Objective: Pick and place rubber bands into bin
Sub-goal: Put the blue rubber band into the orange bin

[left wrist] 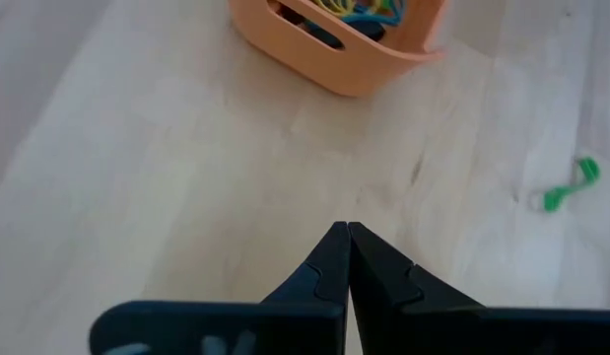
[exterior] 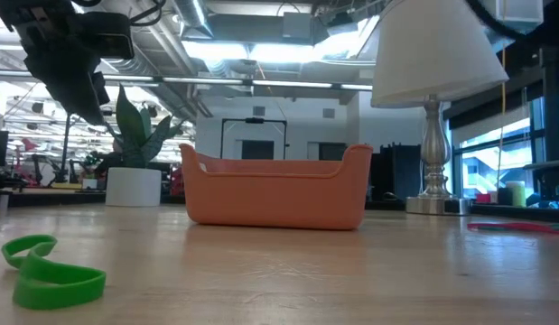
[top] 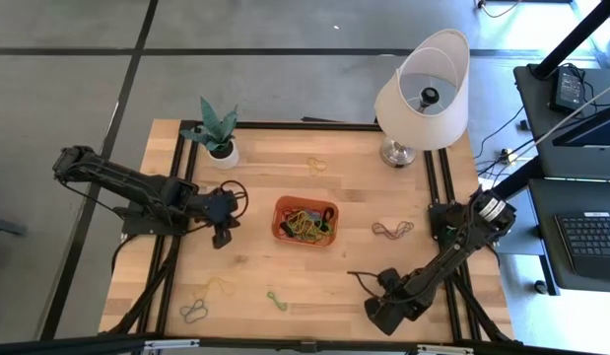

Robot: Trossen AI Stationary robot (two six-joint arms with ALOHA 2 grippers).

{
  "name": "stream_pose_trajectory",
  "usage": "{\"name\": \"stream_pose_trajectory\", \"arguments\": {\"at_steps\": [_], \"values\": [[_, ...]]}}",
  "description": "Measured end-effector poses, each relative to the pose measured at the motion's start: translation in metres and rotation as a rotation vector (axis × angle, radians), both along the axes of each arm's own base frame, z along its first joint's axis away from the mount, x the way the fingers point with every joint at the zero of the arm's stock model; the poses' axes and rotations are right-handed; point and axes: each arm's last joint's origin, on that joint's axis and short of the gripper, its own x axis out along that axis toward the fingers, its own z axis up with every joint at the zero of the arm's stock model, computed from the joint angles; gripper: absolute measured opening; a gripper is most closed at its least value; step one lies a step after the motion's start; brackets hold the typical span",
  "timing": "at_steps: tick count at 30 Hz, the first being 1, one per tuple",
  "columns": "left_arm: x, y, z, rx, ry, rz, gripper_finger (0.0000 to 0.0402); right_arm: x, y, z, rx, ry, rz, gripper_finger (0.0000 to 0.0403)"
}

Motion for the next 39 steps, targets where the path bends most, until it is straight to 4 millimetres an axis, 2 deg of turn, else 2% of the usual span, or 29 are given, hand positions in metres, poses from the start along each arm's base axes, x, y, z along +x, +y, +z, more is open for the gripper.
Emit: {"name": "stream_pose_trajectory", "arguments": {"at_steps": [5,12,16,20,24,28,32,35,39], "values": [[0.0,-0.002,0.0,-0.04,0.011,-0.039,0.0001,0.009,0.01,0.014,0.033,-0.065,0.021,0.0016],[0.0,-0.002,0.0,-0.034,0.009,-0.036,0.0002,0.029,0.016,0.048,-0.114,-0.309,-0.001,0.0005],[0.0,-0.002,0.0,-0.032,0.009,-0.038,0.0001,0.042,0.008,0.072,-0.23,-0.387,0.011,0.0003],[0.0,-0.001,0.0,-0.009,0.004,-0.021,0.0003,0.064,-0.017,0.095,-0.372,-0.402,0.078,0.0002],[0.0,-0.001,0.0,-0.006,0.003,-0.018,0.0001,0.097,-0.05,0.119,-0.41,-0.426,0.216,0.0002],[0.0,-0.001,0.0,-0.005,0.003,-0.018,0.0004,0.134,-0.087,0.145,-0.446,-0.534,0.343,0.0001],[0.0,-0.001,0.0,-0.005,0.003,-0.017,0.0003,0.161,-0.123,0.17,-0.518,-0.652,0.449,0.0001],[0.0,-0.001,0.0,-0.005,0.003,-0.016,0.0001,0.175,-0.149,0.179,-0.575,-0.697,0.491,0.0],[0.0,0.0,0.0,-0.01,0.002,-0.004,0.0004,0.184,-0.175,0.179,-0.614,-0.705,0.521,0.0]]}}
